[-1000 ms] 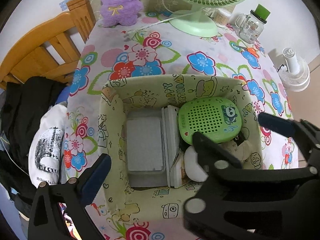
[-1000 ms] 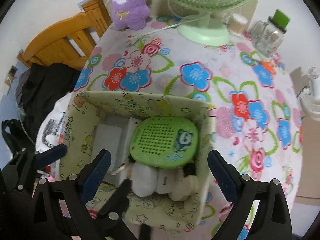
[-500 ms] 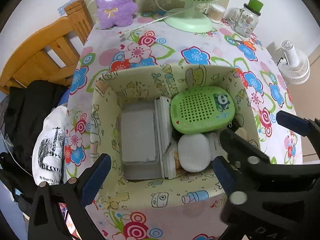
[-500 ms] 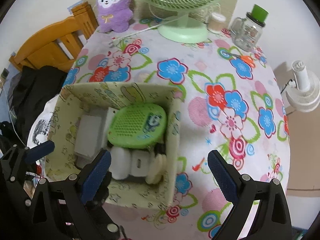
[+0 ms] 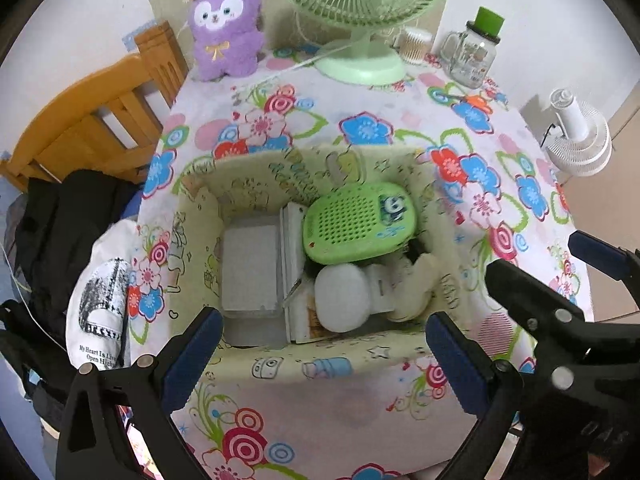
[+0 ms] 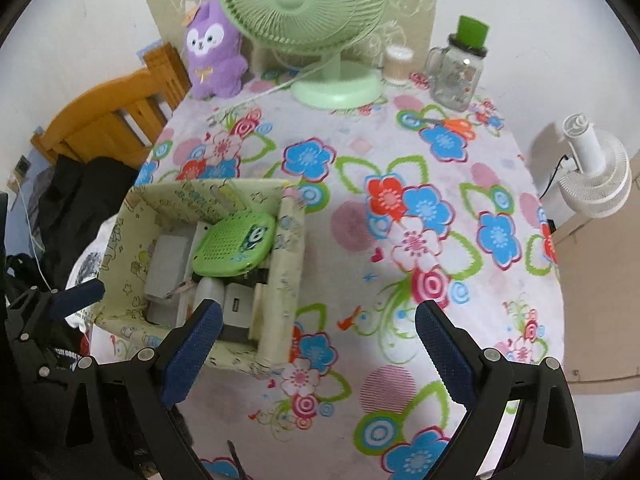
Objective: Organize rigid objects
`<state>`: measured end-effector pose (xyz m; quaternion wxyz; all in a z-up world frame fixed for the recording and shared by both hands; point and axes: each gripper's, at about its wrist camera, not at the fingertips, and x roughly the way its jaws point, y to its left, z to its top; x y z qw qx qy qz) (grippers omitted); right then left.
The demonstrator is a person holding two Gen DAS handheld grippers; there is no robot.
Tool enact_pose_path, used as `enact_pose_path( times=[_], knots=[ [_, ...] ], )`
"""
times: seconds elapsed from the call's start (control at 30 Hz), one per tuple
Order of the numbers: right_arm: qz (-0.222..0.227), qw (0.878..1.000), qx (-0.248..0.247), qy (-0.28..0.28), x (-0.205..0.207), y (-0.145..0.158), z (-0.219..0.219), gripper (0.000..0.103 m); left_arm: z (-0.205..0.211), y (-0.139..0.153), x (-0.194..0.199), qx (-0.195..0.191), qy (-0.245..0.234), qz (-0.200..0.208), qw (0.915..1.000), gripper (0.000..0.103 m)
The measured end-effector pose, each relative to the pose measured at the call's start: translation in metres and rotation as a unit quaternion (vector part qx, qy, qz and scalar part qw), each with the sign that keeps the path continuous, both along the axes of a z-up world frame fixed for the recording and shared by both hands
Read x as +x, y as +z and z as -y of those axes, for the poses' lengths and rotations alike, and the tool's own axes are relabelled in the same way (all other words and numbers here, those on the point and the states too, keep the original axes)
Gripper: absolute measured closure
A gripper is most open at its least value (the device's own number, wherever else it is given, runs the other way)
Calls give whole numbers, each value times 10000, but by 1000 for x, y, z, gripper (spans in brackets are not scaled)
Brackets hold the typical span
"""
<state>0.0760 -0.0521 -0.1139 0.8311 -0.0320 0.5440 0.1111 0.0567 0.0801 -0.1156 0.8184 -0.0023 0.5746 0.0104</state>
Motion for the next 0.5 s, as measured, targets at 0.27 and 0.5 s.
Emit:
enact_pose_path(
  times=[0.27,0.5],
  knots=[
    [319,9993,170,-20,-6,29,38,5,25,28,-4,28,7,298,9996,1],
    [573,9982,143,-63,-10,52,69,5,43,46,-4,33,22,435,9990,1]
  ],
)
